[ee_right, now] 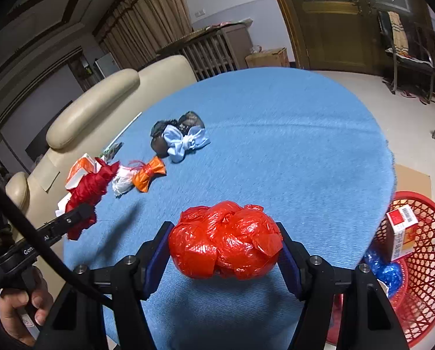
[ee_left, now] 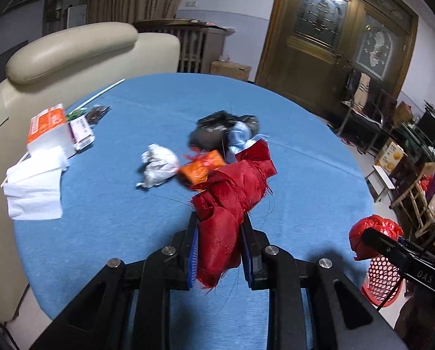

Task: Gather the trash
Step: 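Carry the red bag and red cloth bundle toward the red basket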

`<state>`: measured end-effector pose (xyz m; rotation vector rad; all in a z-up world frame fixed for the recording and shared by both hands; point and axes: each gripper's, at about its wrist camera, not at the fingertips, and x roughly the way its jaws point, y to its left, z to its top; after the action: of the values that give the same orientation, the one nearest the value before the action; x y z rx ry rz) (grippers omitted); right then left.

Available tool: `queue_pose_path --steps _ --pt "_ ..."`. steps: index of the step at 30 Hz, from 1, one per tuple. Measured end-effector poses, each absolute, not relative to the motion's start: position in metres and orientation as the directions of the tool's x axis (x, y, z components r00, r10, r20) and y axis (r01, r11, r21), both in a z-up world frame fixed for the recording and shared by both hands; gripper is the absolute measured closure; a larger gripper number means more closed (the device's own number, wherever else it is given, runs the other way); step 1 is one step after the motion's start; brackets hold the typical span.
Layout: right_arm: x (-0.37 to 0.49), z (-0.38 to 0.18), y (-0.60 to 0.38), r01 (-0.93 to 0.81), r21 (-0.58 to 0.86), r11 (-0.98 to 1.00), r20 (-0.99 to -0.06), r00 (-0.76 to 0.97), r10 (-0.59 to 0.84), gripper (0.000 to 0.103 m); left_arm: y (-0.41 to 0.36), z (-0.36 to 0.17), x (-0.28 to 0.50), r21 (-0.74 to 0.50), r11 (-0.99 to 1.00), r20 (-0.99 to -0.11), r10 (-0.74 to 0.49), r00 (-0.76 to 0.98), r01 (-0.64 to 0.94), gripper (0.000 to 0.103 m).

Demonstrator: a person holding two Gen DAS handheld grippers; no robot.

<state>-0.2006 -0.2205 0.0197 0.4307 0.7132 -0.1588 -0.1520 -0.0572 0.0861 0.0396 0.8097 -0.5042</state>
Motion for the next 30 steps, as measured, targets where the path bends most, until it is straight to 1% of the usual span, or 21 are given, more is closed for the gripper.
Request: queue_pose_path --steps 6,20,26,30 --pt "-0.215 0.023 -0.229 0.300 0.343 0.890 -0.646 0.763 -0.008 0.034 -0.076 0.099 -0.162 -0.138 0.863 -0.683 -0.439 0.584 0.487 0.077" --pt "-0.229 0.029 -0.238 0.301 0.369 0.879 -0.614 0.789 -0.012 0.034 -0.080 0.118 -0.176 -0.141 0.859 -0.643 -0.458 0.614 0.493 0.077" --pt "-0.240 0.033 -0.250 0.324 0.377 0.868 -0.604 0.796 -0.035 0.034 -0.095 0.118 -0.180 -0.129 0.853 -0.656 -0.456 0.601 0.505 0.077" --pt "-0.246 0.031 -0.259 0.341 0.389 0.856 -0.604 0.796 -0.042 0.034 -0.106 0.112 -0.178 -0.110 0.864 -0.690 -0.423 0.588 0.492 0.077"
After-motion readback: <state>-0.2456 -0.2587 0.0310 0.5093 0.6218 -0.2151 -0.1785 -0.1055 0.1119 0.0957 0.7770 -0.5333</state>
